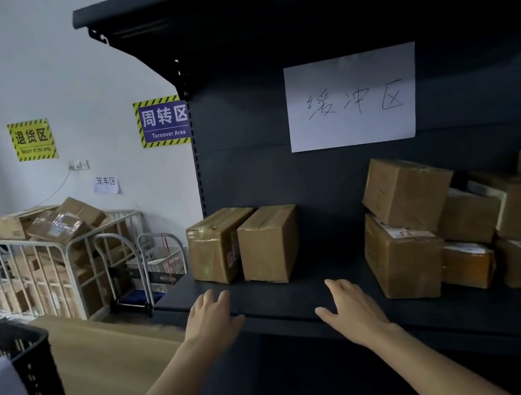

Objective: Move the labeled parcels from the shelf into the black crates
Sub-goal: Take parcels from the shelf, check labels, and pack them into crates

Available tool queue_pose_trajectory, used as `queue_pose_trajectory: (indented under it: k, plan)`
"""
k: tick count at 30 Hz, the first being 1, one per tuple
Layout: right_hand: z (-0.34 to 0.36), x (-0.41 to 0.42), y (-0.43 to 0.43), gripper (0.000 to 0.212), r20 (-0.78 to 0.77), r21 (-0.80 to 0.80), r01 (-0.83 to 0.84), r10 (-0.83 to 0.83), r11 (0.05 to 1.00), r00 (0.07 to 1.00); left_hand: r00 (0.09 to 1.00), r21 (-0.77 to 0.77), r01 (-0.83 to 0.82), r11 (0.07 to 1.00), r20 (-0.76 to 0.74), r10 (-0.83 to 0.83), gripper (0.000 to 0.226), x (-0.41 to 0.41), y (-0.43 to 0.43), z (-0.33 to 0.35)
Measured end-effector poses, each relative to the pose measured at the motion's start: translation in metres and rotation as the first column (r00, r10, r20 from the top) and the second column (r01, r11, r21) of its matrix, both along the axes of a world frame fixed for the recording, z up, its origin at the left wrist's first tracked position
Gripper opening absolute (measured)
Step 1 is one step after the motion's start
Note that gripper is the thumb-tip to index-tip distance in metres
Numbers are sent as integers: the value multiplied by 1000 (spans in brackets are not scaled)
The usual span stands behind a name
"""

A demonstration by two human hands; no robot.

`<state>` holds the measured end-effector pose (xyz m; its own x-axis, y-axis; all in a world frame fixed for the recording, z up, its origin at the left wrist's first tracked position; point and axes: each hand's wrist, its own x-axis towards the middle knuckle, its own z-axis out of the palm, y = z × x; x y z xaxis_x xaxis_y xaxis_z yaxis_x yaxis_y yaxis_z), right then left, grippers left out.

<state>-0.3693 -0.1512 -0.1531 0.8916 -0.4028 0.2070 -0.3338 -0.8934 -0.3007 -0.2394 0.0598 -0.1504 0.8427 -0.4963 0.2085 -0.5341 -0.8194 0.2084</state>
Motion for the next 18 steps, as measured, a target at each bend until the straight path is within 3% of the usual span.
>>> queue_pose_trajectory:
  k: [4,8,14,18]
  plan:
    - [-2,-3,-15,64,6,12,15,-15,1000,1000,999,-42,39,998,11,-38,60,5,-24,4]
    - [-1,3,-23,63,17,37,18,-18,999,1000,997,-181,39,983,-55,-50,66,14,-40,10]
    - [10,32,-25,62,70,84,20,-26,996,997,983,-444,11,896,-160,-91,71,41,-54,26]
    - [24,65,-23,60,150,158,4,-27,987,988,974,-565,-19,825,-196,-113,62,64,-63,34]
